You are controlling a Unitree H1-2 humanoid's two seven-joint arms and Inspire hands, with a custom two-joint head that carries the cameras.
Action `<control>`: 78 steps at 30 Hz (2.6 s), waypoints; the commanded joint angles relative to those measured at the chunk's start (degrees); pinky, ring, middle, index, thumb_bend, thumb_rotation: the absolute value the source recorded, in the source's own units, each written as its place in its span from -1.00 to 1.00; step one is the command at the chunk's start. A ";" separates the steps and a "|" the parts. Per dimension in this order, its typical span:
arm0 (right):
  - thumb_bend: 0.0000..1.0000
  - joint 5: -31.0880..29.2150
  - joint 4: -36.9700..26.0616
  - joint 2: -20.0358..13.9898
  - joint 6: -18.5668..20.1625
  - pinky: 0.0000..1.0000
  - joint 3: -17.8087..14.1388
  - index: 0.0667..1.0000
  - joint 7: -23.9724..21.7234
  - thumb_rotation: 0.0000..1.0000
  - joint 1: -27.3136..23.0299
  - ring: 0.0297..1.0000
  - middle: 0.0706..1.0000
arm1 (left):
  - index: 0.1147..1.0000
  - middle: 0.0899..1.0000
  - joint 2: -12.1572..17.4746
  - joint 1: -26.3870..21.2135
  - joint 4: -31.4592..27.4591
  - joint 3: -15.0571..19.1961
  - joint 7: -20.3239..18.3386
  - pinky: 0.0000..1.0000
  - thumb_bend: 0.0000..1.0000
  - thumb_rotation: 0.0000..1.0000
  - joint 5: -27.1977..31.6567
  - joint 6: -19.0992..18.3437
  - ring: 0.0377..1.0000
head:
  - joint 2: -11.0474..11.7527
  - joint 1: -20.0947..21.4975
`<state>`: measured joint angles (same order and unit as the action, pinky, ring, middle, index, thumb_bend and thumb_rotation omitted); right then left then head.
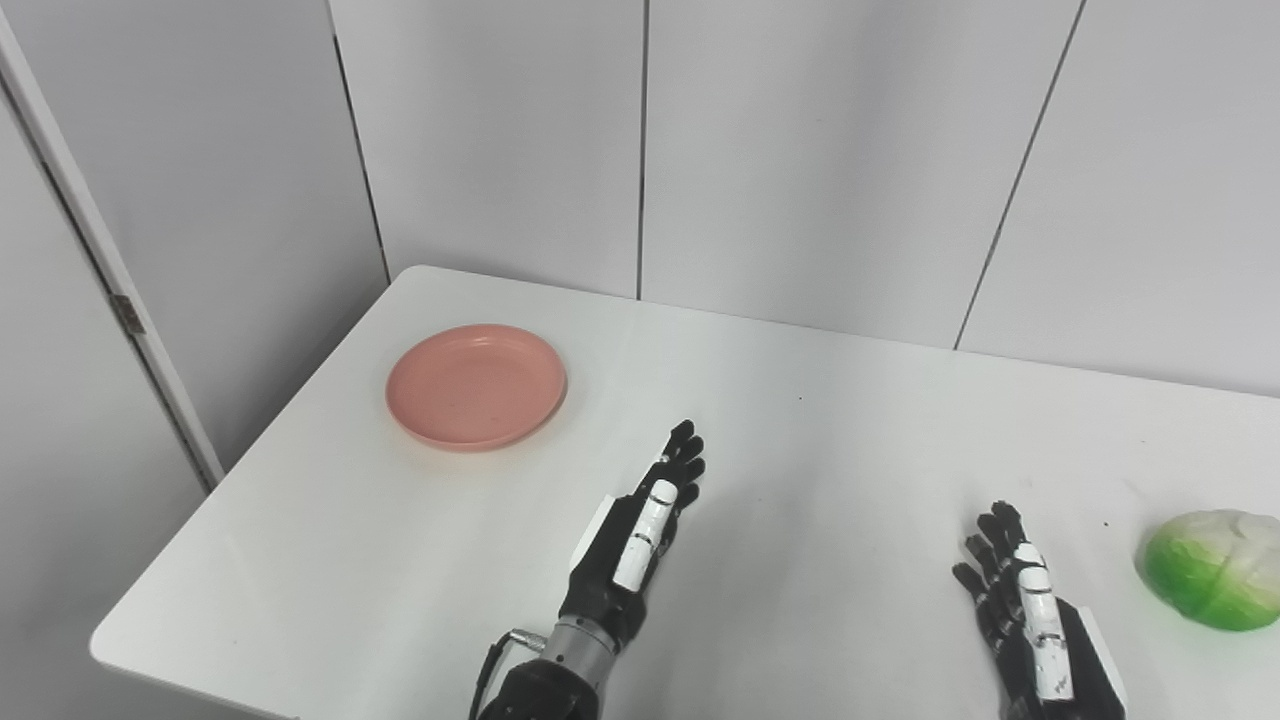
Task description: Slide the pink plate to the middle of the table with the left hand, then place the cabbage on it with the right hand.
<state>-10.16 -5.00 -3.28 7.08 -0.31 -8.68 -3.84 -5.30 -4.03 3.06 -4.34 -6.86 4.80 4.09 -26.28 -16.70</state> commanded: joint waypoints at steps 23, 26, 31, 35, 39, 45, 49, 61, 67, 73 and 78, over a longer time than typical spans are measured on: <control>-0.68 -1.70 -2.89 0.55 1.19 1.00 0.49 1.00 0.46 1.00 -1.03 1.00 1.00 | 0.97 0.97 0.13 1.93 -7.68 -0.49 0.11 1.00 -0.01 1.00 0.68 -1.86 0.97 | -1.25 -0.79; -0.68 -1.73 -2.79 0.55 1.27 1.00 0.51 1.00 0.43 1.00 -1.15 1.00 1.00 | 0.97 0.97 0.77 1.32 -10.10 -0.34 -0.14 1.00 0.00 1.00 0.70 -2.52 0.98 | -1.29 -0.98; -0.70 -1.83 -2.80 0.46 1.40 1.00 0.59 1.00 0.26 1.00 -1.22 1.00 1.00 | 0.96 0.96 2.51 -0.23 -15.34 -0.07 0.19 1.00 -0.01 1.00 -0.71 -3.94 0.96 | -1.28 -1.35; -0.68 -1.65 -2.51 0.45 1.45 1.00 0.58 1.00 0.39 1.00 -1.35 1.00 1.00 | 0.92 0.93 2.67 -1.56 -19.62 1.21 0.94 1.00 -0.02 1.00 1.22 -7.45 0.93 | -1.28 -1.97; -0.69 -1.52 -2.50 0.33 1.42 1.00 0.59 1.00 0.38 1.00 -1.40 1.00 1.00 | 0.89 0.90 3.01 -3.33 -22.57 2.74 2.09 1.00 -0.02 1.00 1.39 -9.60 0.91 | -1.13 -2.64; -0.68 -1.96 -2.36 0.08 1.68 1.00 0.53 1.00 -0.01 1.00 -1.62 1.00 1.00 | 0.88 0.88 4.55 -6.41 -25.39 6.11 3.61 0.98 -0.05 1.00 2.27 -11.63 0.89 | -0.84 -3.69; -0.72 -2.32 -2.21 0.01 1.72 1.00 0.45 1.00 -0.16 1.00 -1.69 1.00 1.00 | 0.83 0.84 6.51 -9.16 -24.95 9.71 4.87 0.92 -0.07 1.00 3.32 -11.74 0.85 | -0.74 -4.17; -0.76 -3.01 -1.54 -0.30 0.02 1.00 0.30 1.00 -0.31 1.00 -1.65 1.00 1.00 | 0.86 0.86 14.99 -16.64 -18.07 17.68 6.55 0.89 -0.10 1.00 5.77 -13.49 0.87 | -0.23 -5.36; -0.75 -3.20 -1.71 -0.38 0.32 1.00 0.37 1.00 -0.28 1.00 -1.70 1.00 1.00 | 0.87 0.87 18.21 -19.55 -13.87 19.64 6.45 0.90 -0.09 1.00 7.02 -13.36 0.86 | -0.07 -5.68; -0.76 -3.27 -1.99 -0.56 0.68 1.00 0.46 1.00 -0.32 1.00 -1.71 1.00 1.00 | 0.80 0.81 20.97 -22.52 -8.10 21.60 8.03 0.84 -0.08 1.00 5.99 -13.66 0.82 | 0.43 -6.49; -0.78 -2.77 -2.73 -0.53 1.51 1.00 0.66 1.00 0.15 1.00 -1.65 1.00 1.00 | 0.77 0.78 22.00 -23.56 -4.72 23.26 8.31 0.83 -0.10 1.00 7.33 -13.27 0.80 | 0.63 -6.96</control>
<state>-12.89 -5.78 -3.81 8.42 0.36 -8.29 -4.15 15.19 -24.92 -1.35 18.48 1.22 11.20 -10.30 -25.58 -23.73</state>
